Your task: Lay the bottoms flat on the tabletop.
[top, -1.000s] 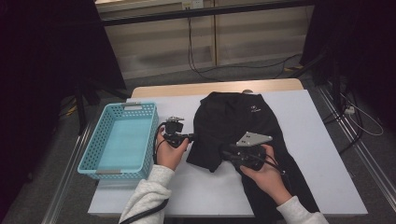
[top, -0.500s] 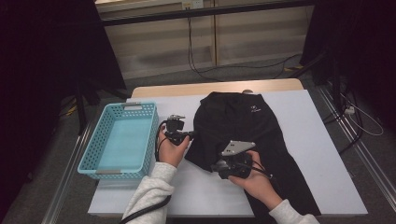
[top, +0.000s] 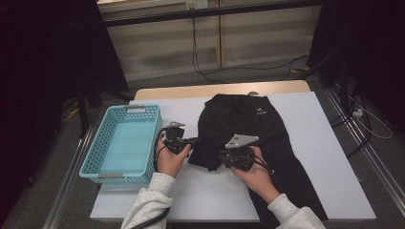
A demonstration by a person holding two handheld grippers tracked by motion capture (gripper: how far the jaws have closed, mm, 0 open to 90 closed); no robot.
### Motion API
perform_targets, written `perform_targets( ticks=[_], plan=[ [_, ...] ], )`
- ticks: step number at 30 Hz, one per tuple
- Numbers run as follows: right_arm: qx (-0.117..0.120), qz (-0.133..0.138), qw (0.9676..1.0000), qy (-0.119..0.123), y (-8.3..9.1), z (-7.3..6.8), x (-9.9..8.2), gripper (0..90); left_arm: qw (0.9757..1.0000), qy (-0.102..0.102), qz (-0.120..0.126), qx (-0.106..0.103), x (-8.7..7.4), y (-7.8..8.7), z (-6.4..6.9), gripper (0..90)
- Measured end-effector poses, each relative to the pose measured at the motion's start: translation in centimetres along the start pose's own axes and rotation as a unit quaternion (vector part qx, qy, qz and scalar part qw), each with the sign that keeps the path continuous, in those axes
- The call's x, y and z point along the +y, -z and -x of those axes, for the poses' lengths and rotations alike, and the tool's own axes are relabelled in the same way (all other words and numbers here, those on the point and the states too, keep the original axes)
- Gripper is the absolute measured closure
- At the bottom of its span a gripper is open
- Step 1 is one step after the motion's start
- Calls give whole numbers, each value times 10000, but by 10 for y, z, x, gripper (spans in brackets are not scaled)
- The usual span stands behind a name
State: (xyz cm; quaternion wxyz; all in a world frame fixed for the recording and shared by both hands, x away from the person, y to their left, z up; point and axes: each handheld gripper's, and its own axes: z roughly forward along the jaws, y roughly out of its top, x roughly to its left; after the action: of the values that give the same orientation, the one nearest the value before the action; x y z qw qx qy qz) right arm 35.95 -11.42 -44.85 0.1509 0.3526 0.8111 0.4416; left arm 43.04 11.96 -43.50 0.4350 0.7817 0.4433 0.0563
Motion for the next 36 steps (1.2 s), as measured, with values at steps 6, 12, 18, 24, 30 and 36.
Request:
perform_targets(
  ticks=[6, 12, 18, 24, 30, 36],
  plan=[
    [-111, 68, 9993, -347, 4, 21, -3, 863, 9996, -244, 13, 122, -6, 14, 3, 347],
    [-225, -109, 9986, -468, 4, 30, -8, 859, 9983, -562, -170, 37, -24, 21, 11, 283],
    [-277, -344, 9979, -477, -3, 31, -16, 842, 9964, -778, -266, -198, -39, 20, 20, 261],
    [-269, -241, 9982, -488, 1, 31, -16, 866, 9961, -759, -393, -236, -46, 18, 17, 286],
    [-246, -107, 9983, -520, 10, 31, -14, 867, 9943, -900, -530, -197, -50, 11, 21, 376],
    [-214, 20, 9980, -596, 15, 33, -13, 866, 9942, -926, -502, -225, -50, 9, 25, 672]
  ],
)
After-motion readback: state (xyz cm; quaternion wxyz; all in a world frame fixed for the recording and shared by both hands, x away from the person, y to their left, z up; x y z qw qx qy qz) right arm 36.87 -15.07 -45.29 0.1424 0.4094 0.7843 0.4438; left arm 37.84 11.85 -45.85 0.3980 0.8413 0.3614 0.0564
